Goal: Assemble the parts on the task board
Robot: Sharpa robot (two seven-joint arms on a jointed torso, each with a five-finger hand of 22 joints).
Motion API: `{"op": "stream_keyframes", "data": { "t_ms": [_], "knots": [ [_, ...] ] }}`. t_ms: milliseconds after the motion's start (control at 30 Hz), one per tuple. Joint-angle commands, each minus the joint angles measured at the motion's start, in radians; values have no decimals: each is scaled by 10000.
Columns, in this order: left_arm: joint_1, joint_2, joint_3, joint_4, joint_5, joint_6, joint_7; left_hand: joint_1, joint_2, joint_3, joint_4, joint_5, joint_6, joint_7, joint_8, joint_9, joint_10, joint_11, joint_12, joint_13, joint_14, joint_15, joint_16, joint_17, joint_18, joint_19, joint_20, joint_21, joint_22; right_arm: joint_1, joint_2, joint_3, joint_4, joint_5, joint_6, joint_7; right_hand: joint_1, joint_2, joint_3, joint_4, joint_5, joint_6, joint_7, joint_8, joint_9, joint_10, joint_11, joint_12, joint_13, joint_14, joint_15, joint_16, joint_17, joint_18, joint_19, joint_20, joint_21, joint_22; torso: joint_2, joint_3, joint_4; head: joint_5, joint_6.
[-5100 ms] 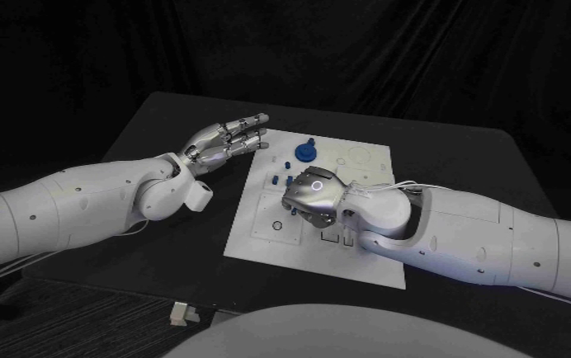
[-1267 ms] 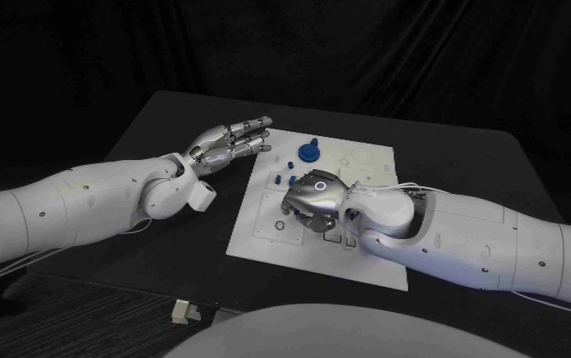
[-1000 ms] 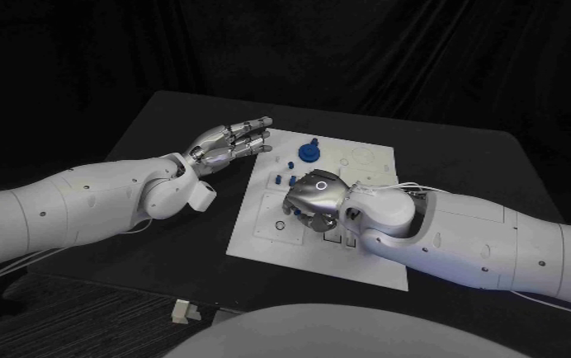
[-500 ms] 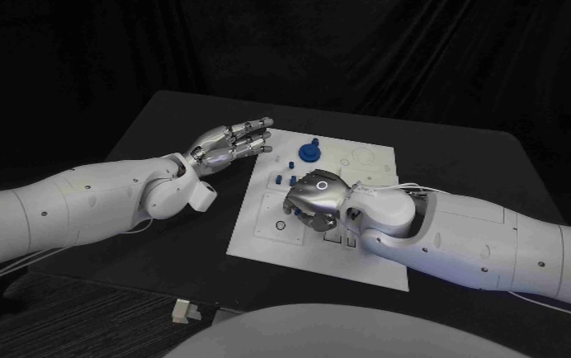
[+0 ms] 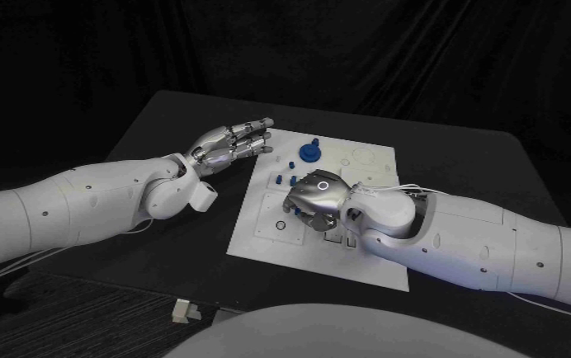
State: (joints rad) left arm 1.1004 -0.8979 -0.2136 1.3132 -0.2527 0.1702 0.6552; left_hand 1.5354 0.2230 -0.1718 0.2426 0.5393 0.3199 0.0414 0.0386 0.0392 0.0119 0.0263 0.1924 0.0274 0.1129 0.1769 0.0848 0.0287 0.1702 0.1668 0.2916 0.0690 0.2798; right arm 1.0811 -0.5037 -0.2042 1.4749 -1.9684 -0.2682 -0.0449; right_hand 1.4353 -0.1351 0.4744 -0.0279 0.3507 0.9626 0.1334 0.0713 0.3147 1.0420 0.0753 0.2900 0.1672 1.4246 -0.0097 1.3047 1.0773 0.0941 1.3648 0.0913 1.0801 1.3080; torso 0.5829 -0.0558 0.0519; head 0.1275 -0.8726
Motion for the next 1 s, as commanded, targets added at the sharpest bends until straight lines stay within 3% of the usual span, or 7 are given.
{"op": "stream_keyframes", "data": {
  "t_ms": [33, 400, 567, 700, 800, 933, 1000],
  "knots": [
    [-18, 26, 9, 0, 51, 127, 99, -15, 115, 47, 6, -5, -18, 78, 11, -3, 5, 91, -38, -3, 11, 87, 57, 9, -133, 63, 23, 44, -15, -60, -17, -29, -11, -23, 225, -132, -179, -122, 31, 83, -158, -248, -49, -84, -56, -302, 110, -319, -226, -72, -27, -60, -45, 64, -80, 8, -80, 1297, 3, 1, 0, 3, 0],
    [-25, 32, 9, -17, 51, 122, 87, -15, 115, 47, 6, -5, -18, 78, 11, -3, 5, 91, -38, -3, 11, 87, 57, 9, -133, 63, 23, 44, -15, -63, -87, -29, 23, -23, 184, -144, -558, -377, -170, 426, -1124, -1021, -160, -64, -401, -1023, 230, -1092, -707, -167, -12, -222, -293, 110, -175, 42, -458, 1192, -3, 1, -1, 19, 0],
    [-27, 25, 9, -23, 51, 118, 78, -15, 115, 47, 6, -5, -18, 78, 11, -3, 5, 91, -38, -3, 11, 87, 57, 9, -133, 63, 23, 44, -15, -63, -157, -29, 60, -23, -51, -98, -603, -384, -324, 496, -1272, -1078, -210, -49, -457, -1103, 238, -1138, -755, -168, -3, -225, -299, 113, -171, 50, -510, 1181, 1, 1, 2, 12, 0],
    [-28, 25, 9, -27, 51, 114, 74, -15, 115, 47, 6, -5, -18, 78, 11, -3, 5, 91, -38, -3, 11, 87, 57, 9, -133, 63, 23, 44, -15, -63, -251, -29, 126, -23, -503, -10, -605, -372, -542, 573, -1430, -1125, -240, -38, -520, -1319, 235, -1213, -819, -170, -4, -229, -308, 117, -162, 52, -568, 1171, -1, 3, 0, 11, 0],
    [-30, 29, 9, -32, 51, 113, 70, -2, 126, 74, -7, 1, -30, 79, 9, -5, 5, 93, -34, -2, 0, 88, 53, 7, -142, 68, 22, 44, -23, -44, -421, -28, 263, -23, -1050, 86, -498, -328, -891, 674, -1505, -1233, -352, -39, -617, -1742, 201, -1295, -919, -162, -28, -219, -295, 119, -139, 37, -633, 1166, -3, 2, -2, -20, 0],
    [-31, 31, 9, -41, 51, 111, 70, -2, 126, 74, -7, 1, -30, 79, 9, -5, 5, 93, -34, -2, 0, 88, 53, 7, -142, 68, 22, 44, -23, 133, -704, -28, 475, 78, -1733, 152, -347, -265, -1394, 954, -1587, -1171, -484, 17, -700, -2220, 153, -1312, -1004, -174, -56, -233, -318, 118, -110, 14, -709, 1171, -5, 6, -4, -32, 0],
    [-32, 27, 9, -41, 51, 112, 71, -2, 126, 74, -7, 1, -30, 79, 9, -5, 5, 93, -34, -2, 0, 88, 53, 7, -142, 68, 22, 44, -23, 284, -895, -28, 625, 437, -1967, 142, -317, -254, -1576, 1127, -1637, -1202, -448, -5, -756, -2321, 134, -1279, -1012, -169, -71, -228, -310, 116, -99, 9, -740, 1172, -4, 4, -1, -27, 0]
  ]
}}
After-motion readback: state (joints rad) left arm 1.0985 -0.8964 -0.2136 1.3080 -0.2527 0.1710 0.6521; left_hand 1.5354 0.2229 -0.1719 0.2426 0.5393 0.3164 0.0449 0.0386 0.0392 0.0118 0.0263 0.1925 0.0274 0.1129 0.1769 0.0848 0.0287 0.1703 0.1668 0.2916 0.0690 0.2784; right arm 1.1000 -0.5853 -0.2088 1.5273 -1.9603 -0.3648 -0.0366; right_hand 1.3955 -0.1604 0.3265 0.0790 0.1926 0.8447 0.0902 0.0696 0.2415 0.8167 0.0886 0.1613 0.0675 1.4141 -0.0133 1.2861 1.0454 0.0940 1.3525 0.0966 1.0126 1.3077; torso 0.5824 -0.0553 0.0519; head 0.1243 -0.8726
